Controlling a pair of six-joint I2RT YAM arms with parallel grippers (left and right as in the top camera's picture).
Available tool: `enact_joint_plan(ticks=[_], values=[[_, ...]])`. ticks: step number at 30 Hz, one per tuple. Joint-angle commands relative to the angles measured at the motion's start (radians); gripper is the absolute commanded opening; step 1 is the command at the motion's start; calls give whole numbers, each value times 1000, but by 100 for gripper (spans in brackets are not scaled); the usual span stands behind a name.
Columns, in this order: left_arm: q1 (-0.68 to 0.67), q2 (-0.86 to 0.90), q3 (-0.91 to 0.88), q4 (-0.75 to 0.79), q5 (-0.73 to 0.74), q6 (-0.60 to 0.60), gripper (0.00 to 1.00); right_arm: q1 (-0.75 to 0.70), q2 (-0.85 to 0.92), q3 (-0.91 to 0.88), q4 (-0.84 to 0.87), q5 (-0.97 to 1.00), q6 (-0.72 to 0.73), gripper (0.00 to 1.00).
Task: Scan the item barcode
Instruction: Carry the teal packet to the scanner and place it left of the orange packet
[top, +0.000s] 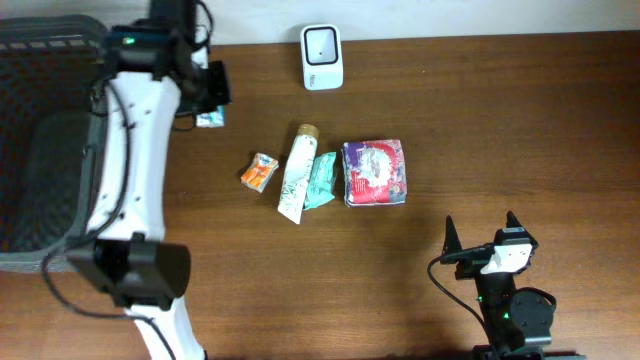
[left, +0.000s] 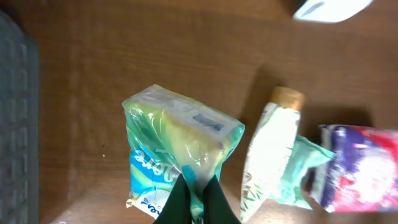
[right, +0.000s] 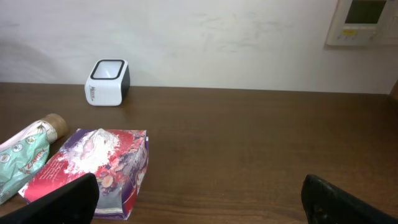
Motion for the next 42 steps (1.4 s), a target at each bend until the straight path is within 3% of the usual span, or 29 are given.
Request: enact_joint_plan(ticks=[1,3,19,21,23,25,29,35,38,41,42], values=[[-26,109,6,53,-123,-32,0,-5,-6,-8,-2,9,3,99],[-32,161,6,89,-200,-32,0,-5,-6,-8,-2,9,3,99],[-127,418,6,11,-205,-32,0,-5,-6,-8,-2,9,3,99],[-127,420,6,11,-205,-32,12,-5,-6,-8,-2,9,3,98],[-126,420,6,2,-204,-31,38,-5,-6,-8,-2,9,3,99],[-126,420,9,-11,-205,-31,45,-5,-6,-8,-2,9,3,99],[-113,420,70,-66,-241,-31,41,-5,-6,-8,-2,9,3,99],[-96,417,446,-270,-218,-14,41,-5,-6,-8,-2,9,3,99],[-98,341,591,-269,-61,23,60,-5,-6,-8,-2,9,3,99],[-98,267,610,-269,-49,27,73,-5,-6,-8,-2,9,3,99],[-97,221,610,-269,-49,47,88,-5,-6,-8,-2,9,3,99]])
